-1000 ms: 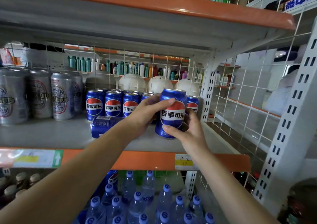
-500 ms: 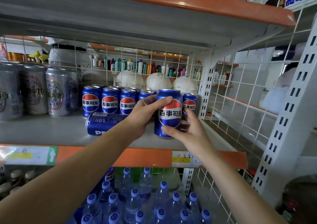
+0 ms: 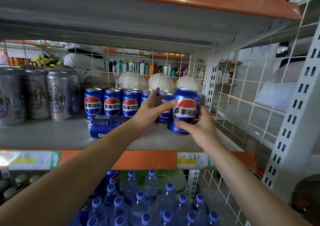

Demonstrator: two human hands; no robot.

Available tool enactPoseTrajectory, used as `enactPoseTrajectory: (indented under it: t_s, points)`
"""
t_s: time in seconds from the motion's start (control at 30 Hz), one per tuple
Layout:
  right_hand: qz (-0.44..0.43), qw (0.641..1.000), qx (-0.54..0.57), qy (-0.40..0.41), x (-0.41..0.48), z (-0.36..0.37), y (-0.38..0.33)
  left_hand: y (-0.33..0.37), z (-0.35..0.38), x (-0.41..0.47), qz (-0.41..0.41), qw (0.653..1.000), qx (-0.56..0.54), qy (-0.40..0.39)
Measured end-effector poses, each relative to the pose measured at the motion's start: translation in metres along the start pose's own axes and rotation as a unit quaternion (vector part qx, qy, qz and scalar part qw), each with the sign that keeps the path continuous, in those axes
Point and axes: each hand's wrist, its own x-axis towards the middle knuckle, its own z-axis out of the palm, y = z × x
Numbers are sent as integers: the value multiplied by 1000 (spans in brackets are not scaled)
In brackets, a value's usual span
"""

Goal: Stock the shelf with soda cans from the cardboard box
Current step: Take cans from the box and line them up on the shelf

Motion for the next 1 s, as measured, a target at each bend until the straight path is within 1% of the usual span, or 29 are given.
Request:
enactPoseTrajectory:
  t_s: [0.07,0.1,0.13,0.17,0.23,0.27,0.3,0.37,0.43,0.57,0.77,1.0]
  points:
    - [15,1000,-7,15,8,-7,7,-5,-4,-2,-6,998,65,5]
    - [23,999,-8,21,14,-10,12,-8,-6,-3,-8,994,107,-8]
    - [32,999,-8,27,20,-14,16,-10,-6,-5,-10,986,159,-37]
    - [42,999,-6,29,26,-18,21,-14,-7,-6,-18,972,220,-78]
    - [66,998,-10,21,40,-25,30,-24,-7,-10,-41,928,338,-153]
    - [77,997,-16,14,47,-27,35,-31,-8,-12,-50,908,379,-174]
    - [86,996,-24,7,53,-29,39,-38,-9,-11,-63,896,398,-187]
    - [94,995,-39,-2,63,-28,45,-46,-9,-10,-100,888,402,-200]
    - [97,994,-48,-11,71,-23,50,-49,-8,-9,-110,880,411,-211]
    - [110,990,-78,-31,85,-5,64,-53,-7,-6,-84,871,436,-210]
    - [111,986,-109,-56,101,4,65,-59,-8,-2,-78,873,439,-198]
    - [126,983,-128,-43,105,4,71,-58,-8,-2,-71,868,445,-208]
